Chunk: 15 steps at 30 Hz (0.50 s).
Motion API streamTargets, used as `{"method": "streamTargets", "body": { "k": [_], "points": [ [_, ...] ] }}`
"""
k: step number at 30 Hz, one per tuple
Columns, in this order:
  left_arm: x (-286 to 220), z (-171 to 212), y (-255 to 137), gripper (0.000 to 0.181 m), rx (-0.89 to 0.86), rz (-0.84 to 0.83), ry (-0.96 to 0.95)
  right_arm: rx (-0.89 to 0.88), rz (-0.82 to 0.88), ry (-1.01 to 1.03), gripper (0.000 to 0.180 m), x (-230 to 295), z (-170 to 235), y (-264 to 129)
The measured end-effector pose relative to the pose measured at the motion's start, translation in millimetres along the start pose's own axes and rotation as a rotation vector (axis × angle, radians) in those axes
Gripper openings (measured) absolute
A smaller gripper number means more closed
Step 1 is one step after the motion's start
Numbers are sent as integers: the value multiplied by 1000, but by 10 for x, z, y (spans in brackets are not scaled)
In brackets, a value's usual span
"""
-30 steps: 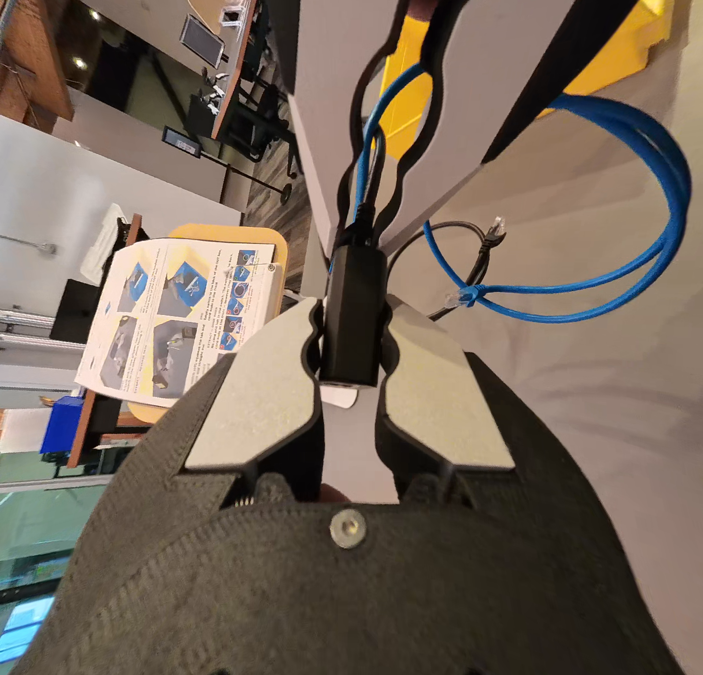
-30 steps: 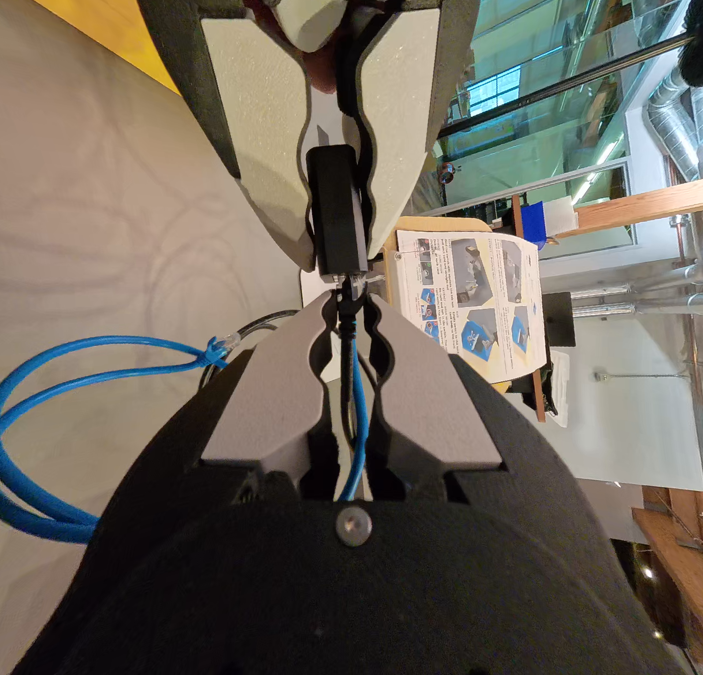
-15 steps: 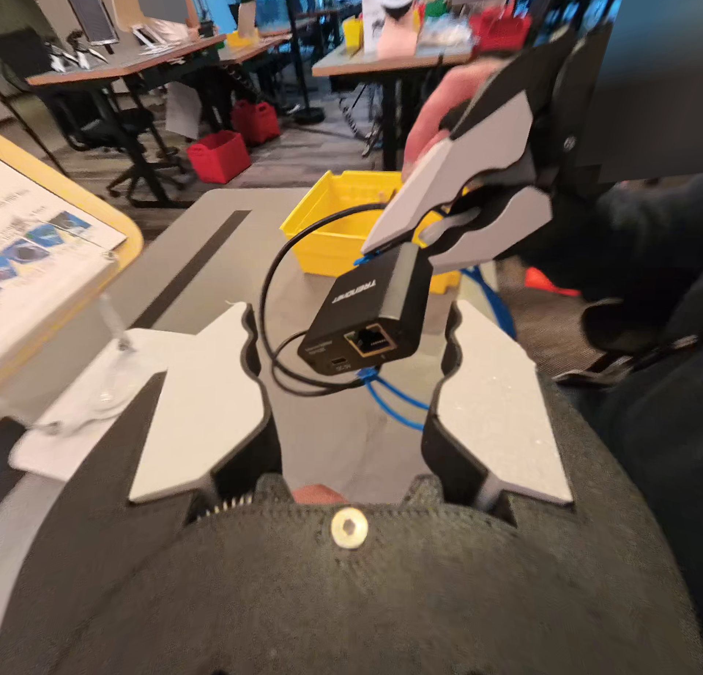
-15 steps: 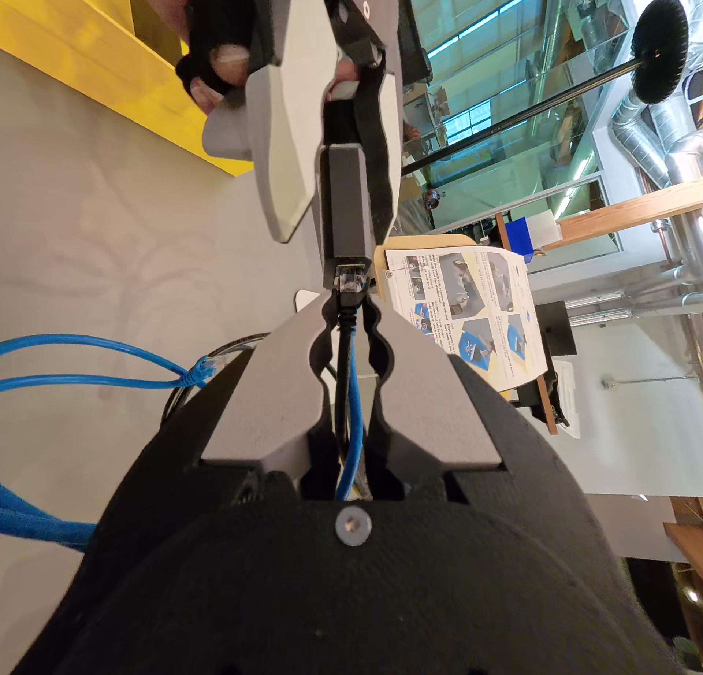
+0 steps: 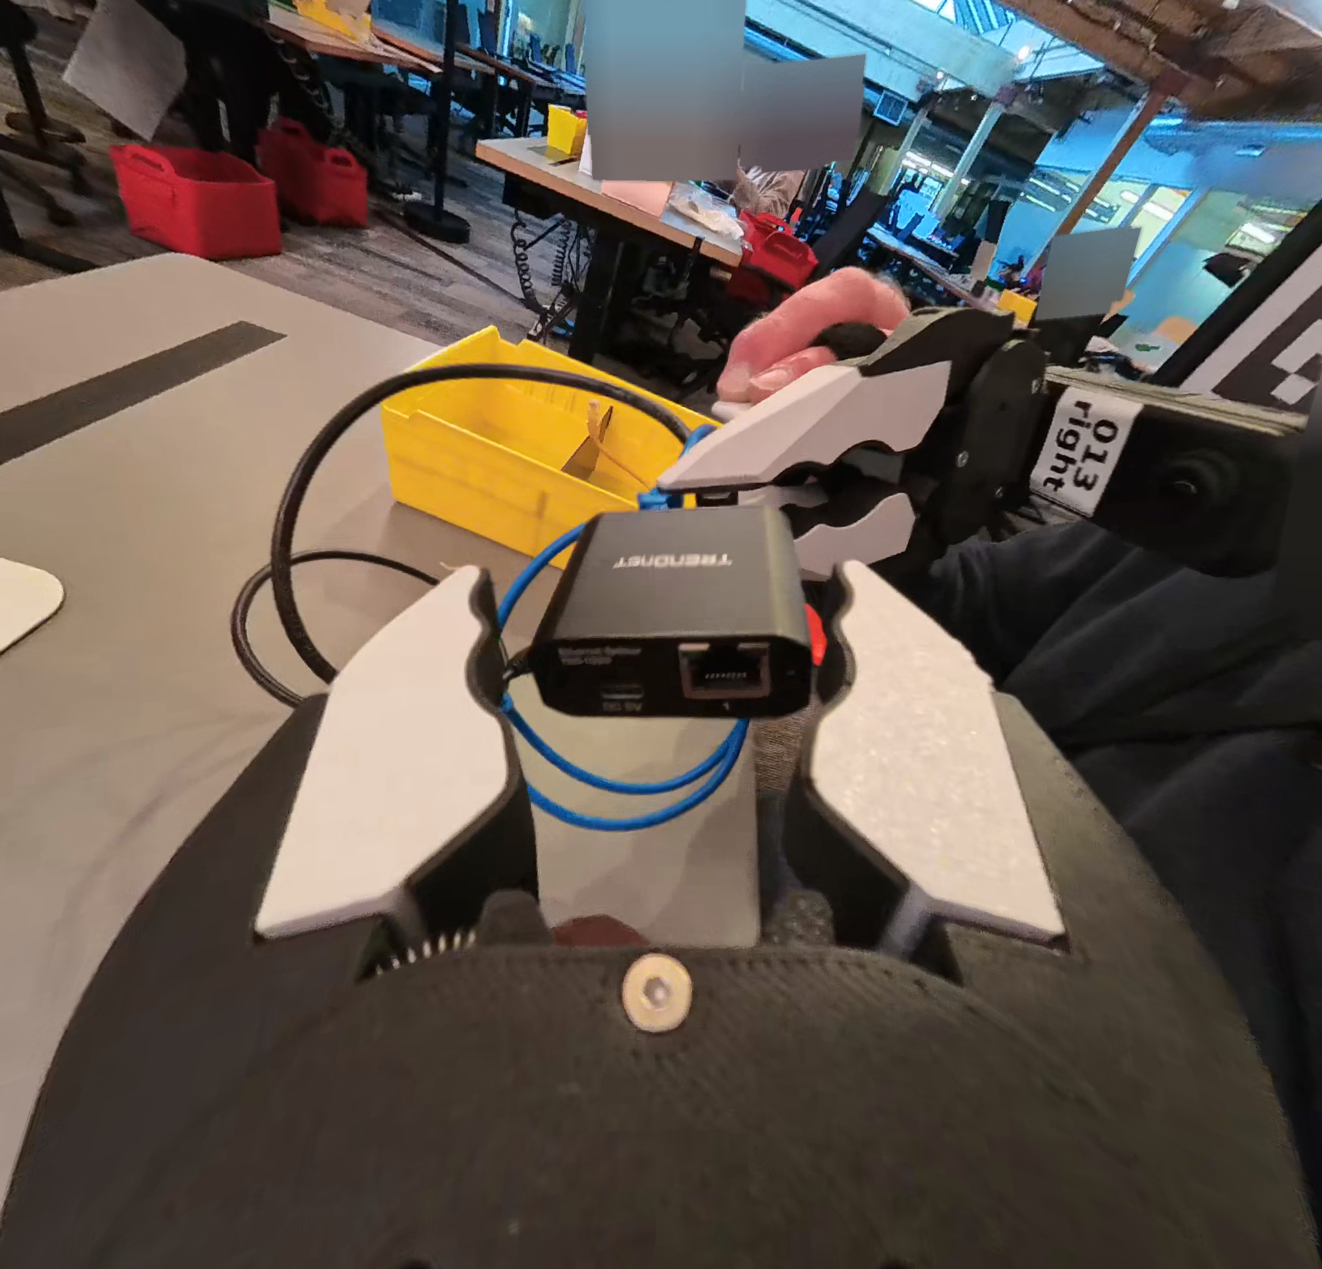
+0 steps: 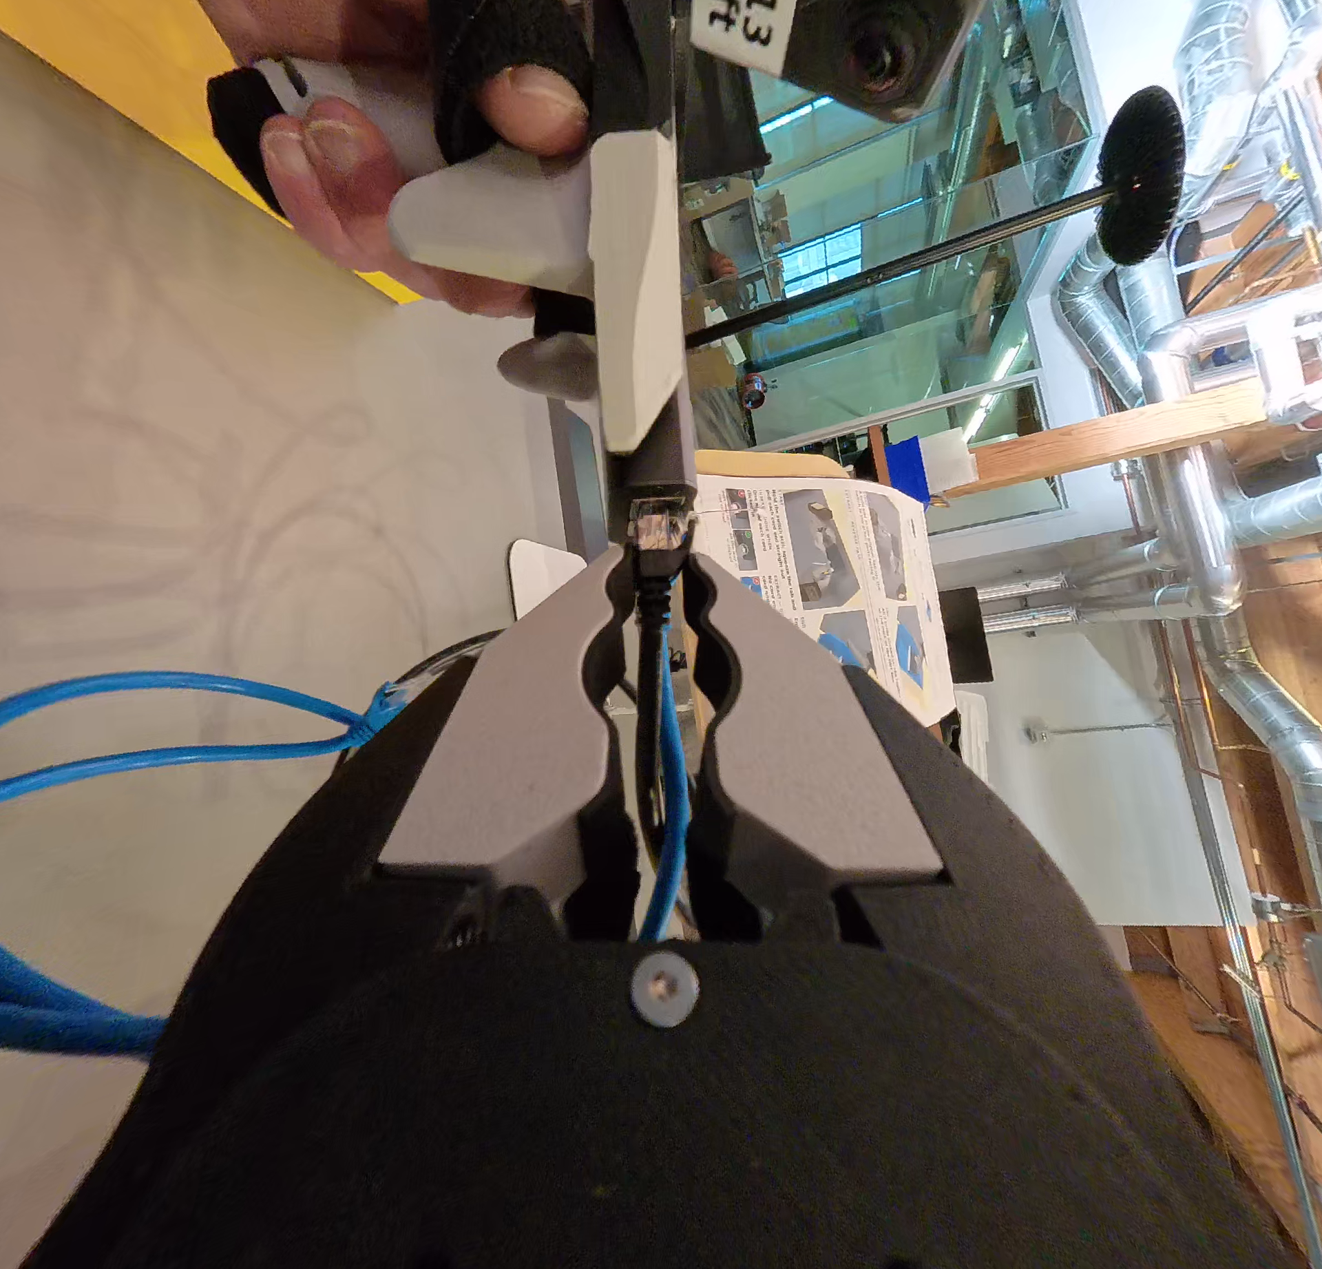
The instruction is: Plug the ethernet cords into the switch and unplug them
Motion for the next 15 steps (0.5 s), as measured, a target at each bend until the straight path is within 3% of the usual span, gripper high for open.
{"method": "streamTargets", "body": {
  "k": [2, 15],
  "points": [
    [-28, -5, -7, 74, -11, 36, -16, 7, 10, 1, 11, -21, 15, -5],
    [-49, -47, -40, 69, -44, 59, -30, -3, 11, -10, 11, -15, 29, -24]
  ]
}}
Point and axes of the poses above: each gripper's, where its closed fingertips meet, y out along the fingers, z out of its underside, x = y × z across the jaws, the point moved 2 cm from there along -y, back along the fingers, and after that the axes turned 11 degrees about -y, right-handed, at the moved point
